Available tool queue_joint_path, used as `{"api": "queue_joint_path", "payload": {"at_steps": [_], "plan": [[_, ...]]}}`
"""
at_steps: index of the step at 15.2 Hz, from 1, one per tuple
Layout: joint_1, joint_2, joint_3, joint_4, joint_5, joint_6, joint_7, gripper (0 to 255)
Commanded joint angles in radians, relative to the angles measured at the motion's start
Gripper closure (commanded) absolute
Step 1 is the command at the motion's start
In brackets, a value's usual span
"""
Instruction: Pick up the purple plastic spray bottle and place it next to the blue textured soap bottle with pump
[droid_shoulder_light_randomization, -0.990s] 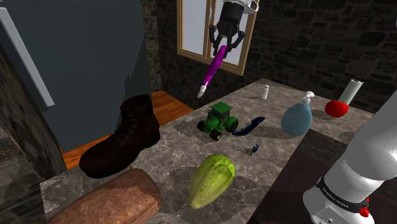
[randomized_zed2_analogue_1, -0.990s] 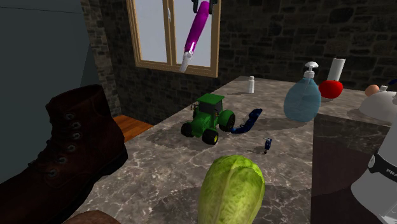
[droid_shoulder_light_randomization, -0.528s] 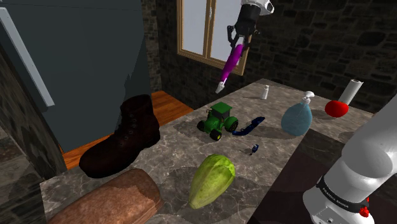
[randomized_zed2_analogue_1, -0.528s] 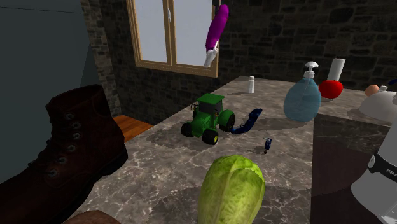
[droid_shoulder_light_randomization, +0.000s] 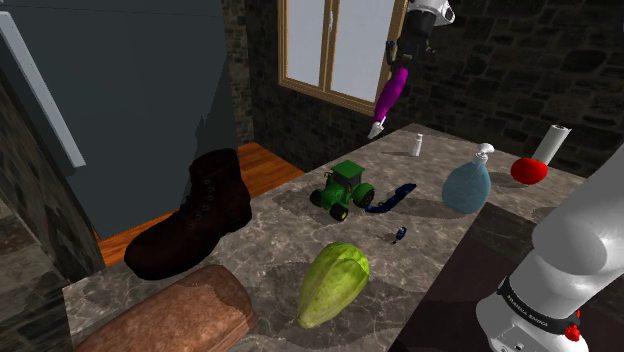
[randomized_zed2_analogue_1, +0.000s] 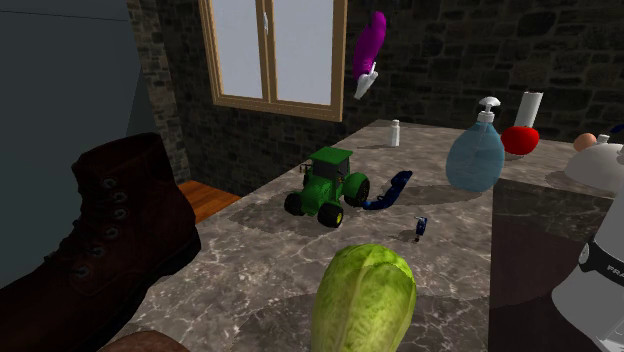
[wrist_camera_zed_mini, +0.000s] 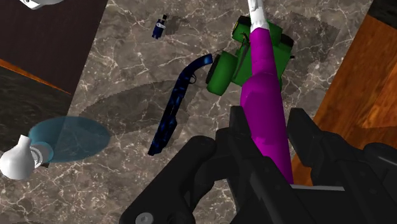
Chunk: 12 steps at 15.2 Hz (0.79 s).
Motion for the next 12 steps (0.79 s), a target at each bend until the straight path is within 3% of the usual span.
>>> {"api": "queue_joint_path", "payload": {"at_steps": [1, 12], "plan": [[-0.023, 0.016, -0.025, 0.024, -0.007, -0.021, -0.046, 255], [-0.163, 0.200, -0.146, 0.274, -0.034, -0.152, -0.286, 255]]}}
